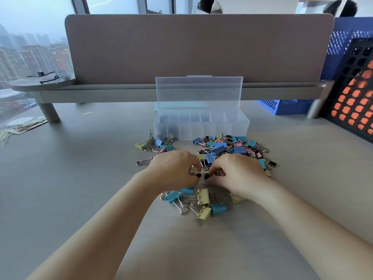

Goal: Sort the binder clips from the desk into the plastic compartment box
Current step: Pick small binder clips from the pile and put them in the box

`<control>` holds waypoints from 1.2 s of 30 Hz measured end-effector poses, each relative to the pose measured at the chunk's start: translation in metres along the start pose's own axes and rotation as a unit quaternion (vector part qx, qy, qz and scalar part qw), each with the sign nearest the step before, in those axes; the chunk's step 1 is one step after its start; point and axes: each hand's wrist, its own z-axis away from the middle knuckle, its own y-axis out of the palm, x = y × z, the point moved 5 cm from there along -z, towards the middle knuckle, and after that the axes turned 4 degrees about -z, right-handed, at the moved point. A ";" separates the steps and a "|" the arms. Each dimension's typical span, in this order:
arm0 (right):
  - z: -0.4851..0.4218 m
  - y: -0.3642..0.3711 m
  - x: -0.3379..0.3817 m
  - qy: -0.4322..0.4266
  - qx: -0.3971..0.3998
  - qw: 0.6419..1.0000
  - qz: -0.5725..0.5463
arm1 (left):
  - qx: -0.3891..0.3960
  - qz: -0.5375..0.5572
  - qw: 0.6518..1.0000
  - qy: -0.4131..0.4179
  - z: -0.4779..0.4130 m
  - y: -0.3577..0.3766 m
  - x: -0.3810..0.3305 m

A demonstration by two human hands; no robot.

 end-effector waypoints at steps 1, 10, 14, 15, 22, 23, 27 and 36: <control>0.000 0.001 0.001 0.000 0.001 1.000 0.000 | 0.003 -0.002 1.000 0.000 0.000 0.001 -0.001; 0.000 0.003 0.005 -0.018 0.004 1.000 0.005 | -0.032 -0.016 0.999 -0.006 -0.005 0.004 0.001; -0.005 -0.009 -0.011 0.091 -0.022 0.936 -0.338 | -0.094 0.208 0.973 -0.039 -0.007 -0.001 0.007; -0.006 -0.013 -0.016 0.129 -0.025 0.881 -0.455 | -0.088 0.311 0.944 -0.062 -0.007 -0.002 0.008; -0.003 -0.007 -0.029 0.224 0.044 0.648 -0.727 | 0.120 0.795 0.568 -0.178 -0.002 0.014 -0.007; -0.003 -0.008 -0.030 0.218 0.042 0.701 -0.678 | 0.126 0.796 0.566 -0.174 -0.002 0.015 -0.008; -0.004 -0.024 -0.033 0.130 0.023 0.946 -0.295 | 0.084 0.776 0.602 -0.169 -0.003 0.015 -0.008; 0.004 -0.021 -0.019 0.125 0.085 0.988 -0.011 | -0.089 0.346 0.928 -0.102 -0.007 0.006 0.002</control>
